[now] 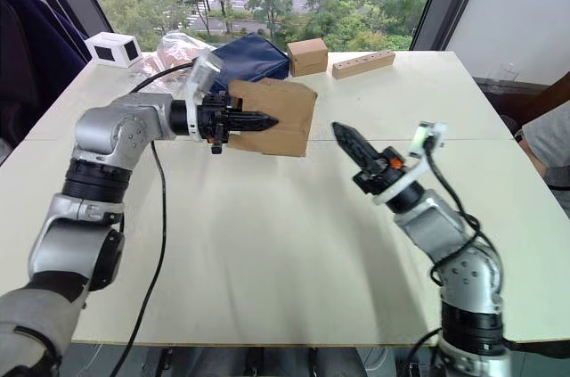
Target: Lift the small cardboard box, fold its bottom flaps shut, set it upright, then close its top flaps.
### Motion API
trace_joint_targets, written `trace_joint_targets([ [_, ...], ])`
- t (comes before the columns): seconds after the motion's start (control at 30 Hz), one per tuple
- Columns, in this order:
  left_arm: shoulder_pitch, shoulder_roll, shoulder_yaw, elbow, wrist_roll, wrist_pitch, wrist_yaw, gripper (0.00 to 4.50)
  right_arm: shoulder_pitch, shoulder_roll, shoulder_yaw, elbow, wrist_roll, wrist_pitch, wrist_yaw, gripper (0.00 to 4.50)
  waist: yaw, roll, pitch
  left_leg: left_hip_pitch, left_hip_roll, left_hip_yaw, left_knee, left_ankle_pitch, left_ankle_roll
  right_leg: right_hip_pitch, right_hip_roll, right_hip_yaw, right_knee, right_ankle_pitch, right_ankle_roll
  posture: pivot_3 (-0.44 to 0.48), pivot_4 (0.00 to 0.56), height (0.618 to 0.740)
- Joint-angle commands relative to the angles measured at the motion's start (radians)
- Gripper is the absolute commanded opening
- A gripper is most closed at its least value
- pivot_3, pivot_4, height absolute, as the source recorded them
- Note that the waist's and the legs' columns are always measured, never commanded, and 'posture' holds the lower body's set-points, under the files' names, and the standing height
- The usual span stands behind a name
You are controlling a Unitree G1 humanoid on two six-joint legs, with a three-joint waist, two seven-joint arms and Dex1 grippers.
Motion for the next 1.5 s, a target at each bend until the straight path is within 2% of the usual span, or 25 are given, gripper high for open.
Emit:
trace_joint_targets([
  [0.03, -0.026, 0.061, -0.085, -0.108, 0.083, -0.101, -0.084, 0.0, 0.052, -0.099, -0.074, -0.087, 0.007, 0.025, 0.022, 0.02, -0.002, 0.0, 0.0, 0.0, 0.0, 0.0, 0.0, 0.0, 0.0, 0.0, 0.0, 0.0, 0.0, 0.0, 0.0, 0.0, 0.15, 0.74],
  [0.2, -0.046, 0.139, -0.212, -0.191, 0.15, -0.127, -0.231, 0.0, 0.159, -0.261, -0.038, -0.194, -0.083, 0.079, 0.082, 0.02, -0.003, 0.0, 0.0, 0.0, 0.001, 0.0, -0.001, 0.0, 0.0, 0.0, 0.001, 0.0, -0.001, 0.0, 0.0, 0.0, 0.15, 0.74],
  [0.37, -0.099, 0.211, -0.446, -0.303, 0.306, -0.129, -0.385, 0.0, 0.268, -0.457, 0.036, -0.351, -0.246, 0.128, 0.161, 0.02, 0.0, 0.0, 0.0, 0.0, 0.0, 0.0, -0.001, 0.0, 0.001, 0.001, 0.001, 0.0, -0.002, 0.0, 0.0, 0.0, 0.15, 0.74],
  [0.47, -0.11, 0.217, -0.565, -0.34, 0.399, -0.118, -0.403, 0.0, 0.281, -0.504, 0.076, -0.414, -0.323, 0.137, 0.142, 0.02, 0.001, 0.0, 0.0, 0.0, 0.0, -0.001, -0.001, -0.001, 0.001, 0.002, 0.001, 0.0, -0.004, -0.001, 0.001, 0.0, 0.15, 0.74],
  [0.57, -0.103, 0.225, -0.631, -0.379, 0.406, -0.088, -0.418, 0.0, 0.292, -0.529, 0.155, -0.438, -0.447, 0.135, 0.121, 0.02, 0.0, 0.0, 0.0, 0.0, 0.0, -0.001, 0.0, 0.0, 0.001, 0.003, 0.002, 0.0, -0.005, -0.001, 0.001, 0.0, 0.15, 0.74],
  [0.63, -0.106, 0.215, -0.667, -0.397, 0.406, -0.055, -0.418, 0.0, 0.303, -0.502, 0.183, -0.44, -0.48, 0.126, 0.105, 0.02, -0.001, -0.001, 0.001, 0.0, 0.0, -0.002, 0.0, 0.0, 0.001, 0.003, 0.002, 0.0, -0.005, -0.001, 0.001, 0.0, 0.15, 0.74],
  [0.87, -0.126, 0.143, -0.684, -0.368, 0.451, -0.015, -0.409, 0.0, 0.335, -0.426, 0.21, -0.458, -0.547, 0.128, 0.068, 0.02, 0.003, 0.0, 0.001, 0.0, -0.001, -0.003, 0.001, 0.0, 0.001, 0.004, 0.002, 0.0, -0.005, -0.001, 0.001, 0.0, 0.15, 0.74],
  [1.0, -0.124, 0.102, -0.664, -0.357, 0.454, 0.026, -0.395, 0.93, 0.314, -0.415, 0.201, -0.447, -0.551, 0.147, 0.067, 0.0, 0.001, 0.0, 0.0, 0.0, -0.001, -0.003, 0.001, 0.0, 0.001, 0.004, 0.002, 0.0, -0.005, -0.001, 0.002, 0.0, 0.15, 0.74],
  [1.07, -0.14, 0.086, -0.644, -0.341, 0.443, 0.063, -0.394, 1.79, 0.306, -0.42, 0.193, -0.442, -0.547, 0.157, 0.077, 0.0, 0.001, 0.0, 0.001, 0.0, -0.001, -0.003, 0.001, 0.0, 0.001, 0.004, 0.002, 0.0, -0.005, -0.001, 0.002, 0.0, 0.15, 0.74],
  [1.1, -0.159, 0.078, -0.625, -0.322, 0.425, 0.09, -0.403, 2.01, 0.298, -0.424, 0.189, -0.437, -0.542, 0.161, 0.086, 0.0, 0.001, 0.0, 0.001, 0.0, -0.001, -0.003, 0.001, 0.0, 0.001, 0.004, 0.002, 0.0, -0.005, -0.001, 0.002, 0.0, 0.15, 0.74],
  [1.3, -0.25, 0.064, -0.566, -0.239, 0.332, 0.182, -0.418, 2.01, 0.25, -0.425, 0.181, -0.403, -0.525, 0.171, 0.142, 0.0, -0.001, 0.0, 0.001, -0.001, -0.001, -0.004, 0.001, 0.0, 0.001, 0.003, 0.003, 0.0, -0.005, -0.001, 0.002, 0.0, 0.15, 0.74],
  [1.43, -0.3, 0.111, -0.513, -0.211, 0.202, 0.239, -0.418, 2.01, 0.176, -0.405, 0.203, -0.348, -0.502, 0.166, 0.2, 0.0, -0.004, -0.001, 0.001, 0.0, -0.001, -0.004, 0.001, 0.0, 0.001, 0.003, 0.003, 0.0, -0.005, -0.001, 0.002, 0.0, 0.15, 0.74],
  [1.5, -0.299, 0.138, -0.497, -0.209, 0.181, 0.232, -0.418, 2.01, 0.147, -0.405, 0.221, -0.312, -0.524, 0.153, 0.229, 0.0, -0.003, 0.0, 0.0, 0.0, -0.001, -0.004, 0.0, 0.0, 0.001, 0.003, 0.003, 0.0, -0.005, -0.001, 0.002, 0.0, 0.15, 0.74],
])
